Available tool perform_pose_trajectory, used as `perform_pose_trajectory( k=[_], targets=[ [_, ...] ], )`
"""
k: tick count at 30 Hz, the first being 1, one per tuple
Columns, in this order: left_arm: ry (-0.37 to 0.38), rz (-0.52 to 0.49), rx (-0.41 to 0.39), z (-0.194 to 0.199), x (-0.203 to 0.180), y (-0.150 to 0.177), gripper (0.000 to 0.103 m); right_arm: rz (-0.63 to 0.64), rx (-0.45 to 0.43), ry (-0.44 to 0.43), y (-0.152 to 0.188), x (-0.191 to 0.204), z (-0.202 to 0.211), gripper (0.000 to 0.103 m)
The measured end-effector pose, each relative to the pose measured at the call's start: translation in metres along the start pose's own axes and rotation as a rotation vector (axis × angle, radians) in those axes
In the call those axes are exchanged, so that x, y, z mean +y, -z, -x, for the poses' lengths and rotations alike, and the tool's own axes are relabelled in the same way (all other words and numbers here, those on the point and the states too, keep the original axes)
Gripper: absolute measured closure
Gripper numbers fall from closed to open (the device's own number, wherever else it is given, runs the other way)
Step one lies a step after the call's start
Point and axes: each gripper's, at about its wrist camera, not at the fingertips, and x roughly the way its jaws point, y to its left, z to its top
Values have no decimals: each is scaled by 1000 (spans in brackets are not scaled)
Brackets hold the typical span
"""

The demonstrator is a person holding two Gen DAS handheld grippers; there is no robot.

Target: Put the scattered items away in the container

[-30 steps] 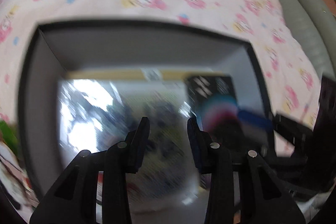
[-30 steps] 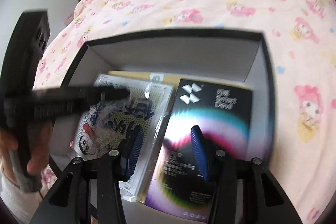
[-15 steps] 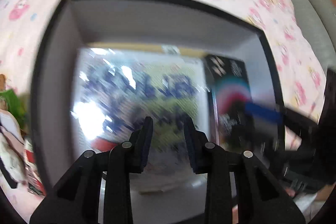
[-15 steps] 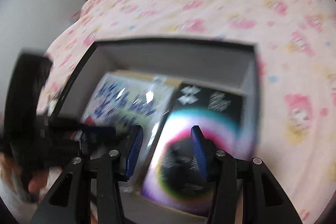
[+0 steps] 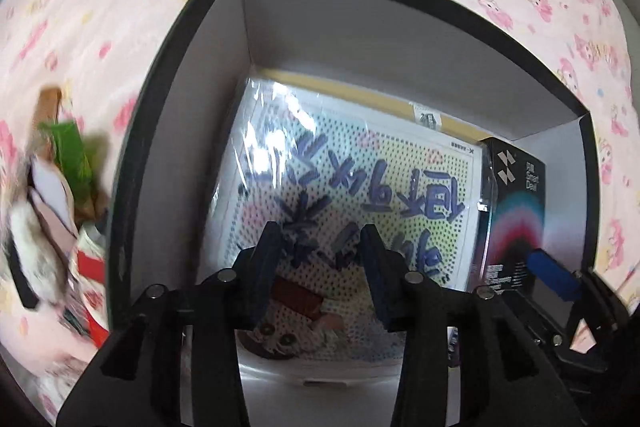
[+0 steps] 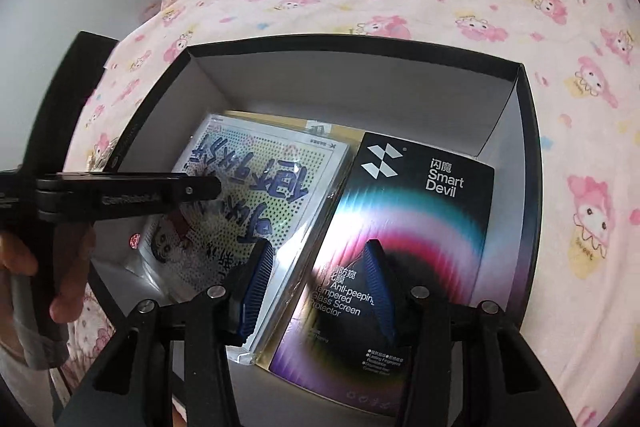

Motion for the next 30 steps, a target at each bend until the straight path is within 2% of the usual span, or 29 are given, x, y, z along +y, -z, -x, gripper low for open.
perform_pose_trajectory(
  k=[6,7,8,9,10,12,13,17,18,21,22,23,25,27,28,30],
  targets=[
    [62,2,44,2,5,9,62,-37,-9,-19,1,-4,2,60],
    [97,2,59,3,4,9,62,-40,-12,-22,0,-4,2,60],
    [181,18,78,5,5,6,66,-41,-15,-25,0,-4,2,60],
    [228,19,83,7,3,3,66,-43,-15,-25,0,-4,1,60],
    [228,-2,62,10,-2,-1,66,-48,-18,-26,0,-4,1,60],
    [136,-83,-40,17,-19,-13,67,-54,-23,-19,1,-5,0,60],
    [116,-120,-66,15,-30,-24,66,-54,-25,-12,1,-5,-1,60],
    [96,-227,-96,-1,-56,-60,67,-51,-20,-16,2,-4,-6,60],
    [92,-239,-96,-17,-69,-62,66,-52,-12,-22,3,-4,-8,60],
    [97,-250,-66,-35,-79,-68,67,-57,4,-44,3,-5,-14,60],
    [75,-262,-74,-37,-81,-67,67,-60,15,-58,2,-6,-19,59],
    [47,-272,-79,-37,-81,-67,72,-68,27,-70,1,-7,-22,59],
    [-3,-254,-81,-38,-88,-62,73,-92,55,-104,1,-8,-28,59],
    [-55,-228,-87,-30,-73,-58,73,-95,62,-108,2,-6,-28,59],
    [-55,-218,-85,-29,-68,-58,73,-92,63,-96,3,-6,-27,60],
    [32,-216,-82,-20,-61,-51,73,-84,55,-52,2,-5,-21,60]
  ],
)
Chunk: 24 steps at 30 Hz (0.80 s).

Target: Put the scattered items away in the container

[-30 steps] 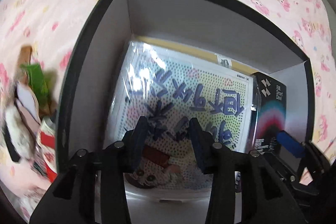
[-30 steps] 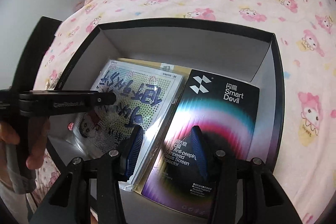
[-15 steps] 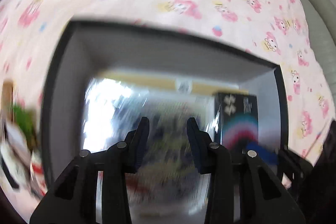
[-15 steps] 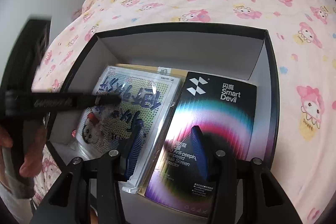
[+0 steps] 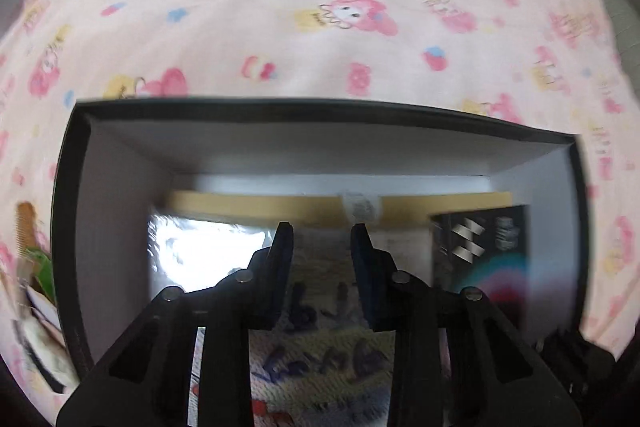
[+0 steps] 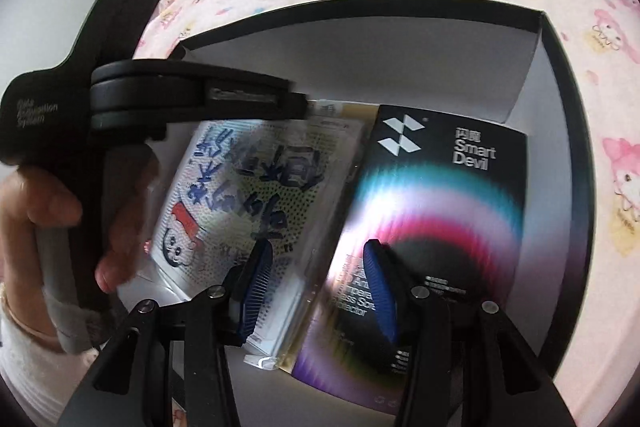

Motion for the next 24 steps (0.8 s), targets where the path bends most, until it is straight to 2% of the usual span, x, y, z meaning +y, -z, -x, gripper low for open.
perform_pose_trajectory(
  k=[5,7,9,13,14,15,16,21,24],
  targets=[
    [157,-105,-13,23,-21,33,73,81,-203,204,-3,8,58,59],
    [224,-138,16,24,-31,47,73,65,-273,231,-2,2,81,59],
    [297,-151,45,22,-39,59,73,23,-306,218,-3,-9,93,59],
    [316,-119,106,8,-45,67,73,-70,-275,120,-8,-34,90,59],
    [295,-104,117,4,-44,68,73,-82,-261,86,-10,-35,87,59],
    [250,-102,117,1,-43,72,79,-95,-249,57,-8,-38,84,59],
    [237,-99,115,0,-41,74,86,-106,-237,36,-7,-40,81,59],
    [265,-55,149,2,-29,81,88,-94,-245,52,-5,-34,78,59],
    [275,-95,80,22,-29,83,84,-83,-254,66,-5,-31,77,59]
  ],
)
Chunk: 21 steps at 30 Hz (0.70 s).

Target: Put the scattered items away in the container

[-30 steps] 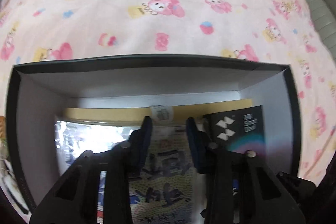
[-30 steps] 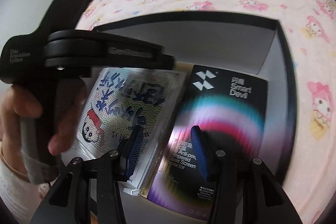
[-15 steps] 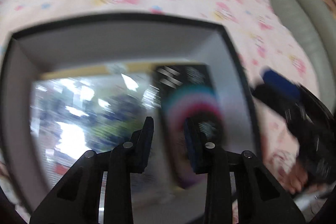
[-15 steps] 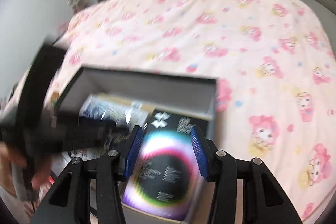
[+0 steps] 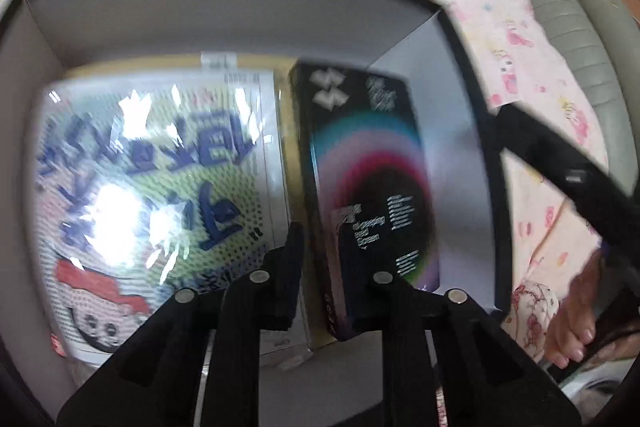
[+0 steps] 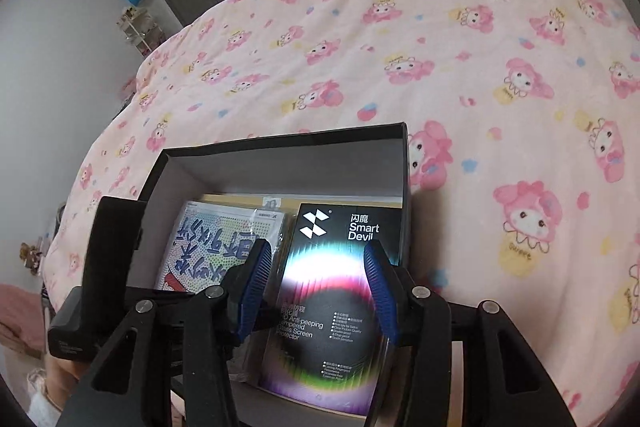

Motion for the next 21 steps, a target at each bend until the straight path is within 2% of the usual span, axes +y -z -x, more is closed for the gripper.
perform_pose_trajectory(
  k=[2,4,6,10,15,17,21],
  targets=[
    [-9,-27,-42,12,-1,0,81,14,1,3,-2,2,1,59],
    [-63,-21,-69,17,5,-5,78,36,18,11,-2,7,-4,59],
    [-111,28,-42,14,18,-9,78,59,44,-2,-1,15,-10,59],
    [-99,51,-34,23,31,5,78,81,94,-36,5,33,-26,59],
    [-99,0,-165,77,17,41,74,104,73,38,17,54,-14,59],
    [-112,-27,-221,101,5,52,64,86,43,53,28,61,5,59],
    [-123,-90,-310,129,-28,59,62,87,-11,95,51,78,46,59]
  ],
)
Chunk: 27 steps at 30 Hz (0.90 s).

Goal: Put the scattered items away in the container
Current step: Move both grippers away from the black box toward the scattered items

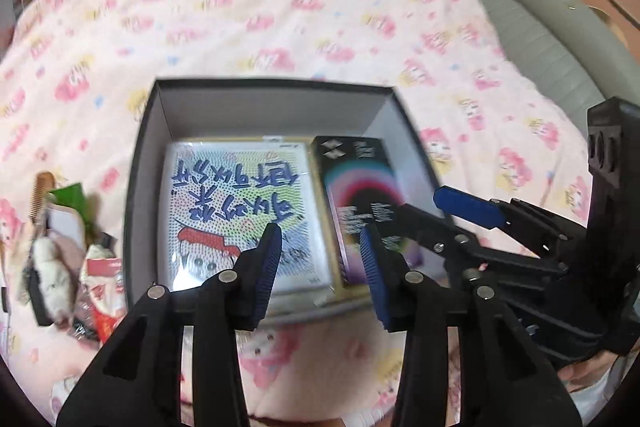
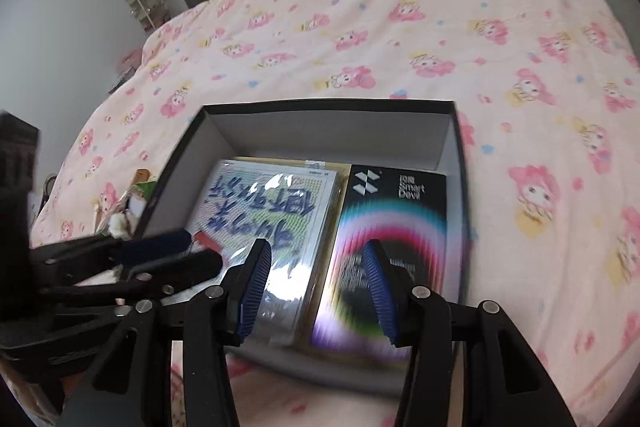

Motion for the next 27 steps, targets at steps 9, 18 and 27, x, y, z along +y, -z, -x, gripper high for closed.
perform_pose_trajectory(
  k=[9,18,27],
  targets=[
    [40,-14,-49,45,-14,59,61,55,-93,48,47,29,79,59],
    [-37,135,-36,83,55,112,61,158,-30,-92,82,95,63,59],
    [-169,426,-7,82,177,124,61,233,26,-194,65,159,6,59]
  ],
)
